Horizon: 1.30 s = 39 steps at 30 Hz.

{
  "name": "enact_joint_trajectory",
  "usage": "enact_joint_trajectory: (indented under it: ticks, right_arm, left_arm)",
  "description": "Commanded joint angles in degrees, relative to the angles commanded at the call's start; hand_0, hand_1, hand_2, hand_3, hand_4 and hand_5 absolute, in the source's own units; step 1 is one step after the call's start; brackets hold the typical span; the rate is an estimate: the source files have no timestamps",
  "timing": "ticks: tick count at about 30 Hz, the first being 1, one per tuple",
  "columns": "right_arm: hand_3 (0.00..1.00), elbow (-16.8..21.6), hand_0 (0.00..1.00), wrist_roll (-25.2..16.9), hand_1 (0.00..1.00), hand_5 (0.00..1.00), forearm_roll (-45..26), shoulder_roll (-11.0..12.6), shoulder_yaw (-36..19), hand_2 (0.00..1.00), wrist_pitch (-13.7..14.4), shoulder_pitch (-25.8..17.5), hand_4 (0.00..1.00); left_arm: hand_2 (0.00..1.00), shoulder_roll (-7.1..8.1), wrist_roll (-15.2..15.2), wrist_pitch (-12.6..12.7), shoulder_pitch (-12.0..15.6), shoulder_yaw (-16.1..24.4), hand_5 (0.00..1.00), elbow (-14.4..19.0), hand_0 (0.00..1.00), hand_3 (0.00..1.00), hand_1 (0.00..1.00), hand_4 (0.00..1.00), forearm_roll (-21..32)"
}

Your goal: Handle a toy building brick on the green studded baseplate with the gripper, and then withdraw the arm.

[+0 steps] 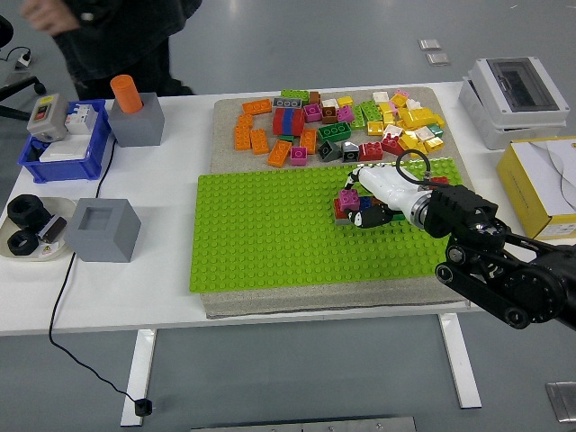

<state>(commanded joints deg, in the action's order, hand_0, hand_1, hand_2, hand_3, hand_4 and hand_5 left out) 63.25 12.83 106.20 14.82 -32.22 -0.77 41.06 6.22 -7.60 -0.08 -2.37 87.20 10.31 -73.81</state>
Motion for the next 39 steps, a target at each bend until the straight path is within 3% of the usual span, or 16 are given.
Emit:
enact_joint_trajectory:
  ticks: [39]
  right_arm:
    - [0.660, -2.3, 0.924, -0.7, 0.909, 0.256, -1.4, -1.1, 0.3, 0.909, 0.6, 0.3, 0.642]
  left_arm:
    - [0.626, 0.12, 0.1, 0.0, -0.2, -0.2, 0.249, 0.0, 0.643, 0.657, 0.646, 0.643, -0.2]
